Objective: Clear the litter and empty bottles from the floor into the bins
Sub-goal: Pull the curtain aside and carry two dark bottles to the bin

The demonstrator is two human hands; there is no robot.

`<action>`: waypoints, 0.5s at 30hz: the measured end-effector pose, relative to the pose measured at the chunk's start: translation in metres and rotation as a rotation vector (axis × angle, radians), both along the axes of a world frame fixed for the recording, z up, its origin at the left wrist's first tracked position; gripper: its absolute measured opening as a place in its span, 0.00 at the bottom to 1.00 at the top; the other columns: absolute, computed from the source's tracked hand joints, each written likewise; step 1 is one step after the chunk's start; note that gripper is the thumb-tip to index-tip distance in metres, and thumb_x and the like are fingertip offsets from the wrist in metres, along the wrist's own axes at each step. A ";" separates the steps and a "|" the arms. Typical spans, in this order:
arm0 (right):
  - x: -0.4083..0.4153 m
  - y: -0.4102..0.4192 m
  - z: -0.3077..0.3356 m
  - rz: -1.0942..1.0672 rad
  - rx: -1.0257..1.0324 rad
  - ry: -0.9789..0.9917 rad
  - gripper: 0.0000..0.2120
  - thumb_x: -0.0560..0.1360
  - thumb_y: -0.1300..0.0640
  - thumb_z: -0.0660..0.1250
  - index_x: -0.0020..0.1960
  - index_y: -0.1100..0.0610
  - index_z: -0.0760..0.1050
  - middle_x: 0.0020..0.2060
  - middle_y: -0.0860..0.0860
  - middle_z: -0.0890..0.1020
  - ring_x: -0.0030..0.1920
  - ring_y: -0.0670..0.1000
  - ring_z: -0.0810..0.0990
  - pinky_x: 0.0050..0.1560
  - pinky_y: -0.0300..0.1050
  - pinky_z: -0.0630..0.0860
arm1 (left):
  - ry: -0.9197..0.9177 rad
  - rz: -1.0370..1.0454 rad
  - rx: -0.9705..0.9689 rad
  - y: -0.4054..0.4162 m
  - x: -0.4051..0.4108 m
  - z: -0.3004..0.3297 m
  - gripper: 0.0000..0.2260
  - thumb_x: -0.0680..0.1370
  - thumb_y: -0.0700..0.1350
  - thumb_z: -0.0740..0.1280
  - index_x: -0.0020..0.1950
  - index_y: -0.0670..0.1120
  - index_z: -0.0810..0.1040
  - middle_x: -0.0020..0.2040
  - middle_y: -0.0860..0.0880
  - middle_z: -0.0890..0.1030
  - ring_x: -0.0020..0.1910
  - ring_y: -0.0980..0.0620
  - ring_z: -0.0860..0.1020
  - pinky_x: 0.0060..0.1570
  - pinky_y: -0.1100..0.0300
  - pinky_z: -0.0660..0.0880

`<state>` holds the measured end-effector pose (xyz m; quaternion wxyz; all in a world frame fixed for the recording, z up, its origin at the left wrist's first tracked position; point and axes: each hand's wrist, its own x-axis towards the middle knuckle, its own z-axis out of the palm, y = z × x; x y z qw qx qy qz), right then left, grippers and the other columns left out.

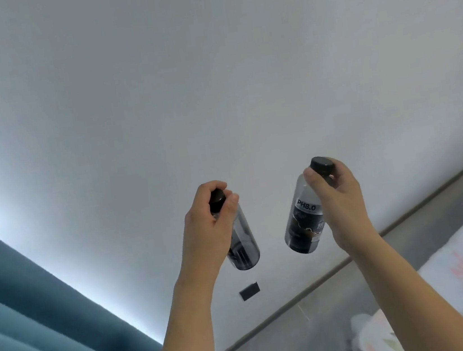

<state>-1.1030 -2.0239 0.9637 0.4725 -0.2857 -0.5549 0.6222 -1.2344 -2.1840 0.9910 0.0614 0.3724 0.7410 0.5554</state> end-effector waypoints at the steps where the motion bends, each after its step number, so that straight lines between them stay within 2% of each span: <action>1: -0.008 0.009 0.000 -0.022 0.016 -0.003 0.07 0.77 0.53 0.68 0.54 0.47 0.75 0.48 0.41 0.79 0.50 0.42 0.78 0.51 0.38 0.72 | 0.002 -0.014 -0.007 0.011 -0.007 0.000 0.06 0.79 0.48 0.67 0.56 0.56 0.75 0.48 0.60 0.81 0.46 0.61 0.78 0.44 0.72 0.73; 6: -0.044 0.063 0.000 -0.109 0.063 0.001 0.07 0.78 0.52 0.66 0.56 0.48 0.74 0.49 0.41 0.78 0.50 0.42 0.77 0.54 0.40 0.72 | 0.046 -0.110 -0.060 0.071 -0.031 0.001 0.06 0.80 0.50 0.66 0.56 0.56 0.74 0.48 0.60 0.80 0.45 0.59 0.78 0.45 0.67 0.75; 10: -0.059 0.109 0.006 -0.142 0.081 0.013 0.07 0.77 0.52 0.66 0.55 0.48 0.75 0.48 0.39 0.79 0.50 0.41 0.78 0.53 0.38 0.72 | 0.089 -0.217 -0.102 0.126 -0.046 0.009 0.07 0.80 0.50 0.67 0.57 0.56 0.74 0.49 0.59 0.80 0.49 0.58 0.79 0.51 0.60 0.77; 12: -0.065 0.131 0.007 -0.165 0.085 0.006 0.07 0.77 0.50 0.66 0.55 0.47 0.74 0.49 0.39 0.79 0.51 0.42 0.78 0.54 0.40 0.73 | 0.145 -0.267 -0.108 0.153 -0.051 0.013 0.08 0.80 0.50 0.67 0.58 0.56 0.74 0.50 0.59 0.80 0.52 0.59 0.78 0.53 0.59 0.76; 15: -0.069 0.161 0.002 -0.215 0.074 -0.002 0.07 0.78 0.48 0.64 0.56 0.46 0.74 0.50 0.42 0.78 0.54 0.46 0.77 0.58 0.44 0.74 | 0.130 -0.330 -0.111 0.191 -0.058 0.012 0.08 0.79 0.50 0.67 0.58 0.55 0.74 0.52 0.59 0.80 0.53 0.60 0.78 0.55 0.59 0.76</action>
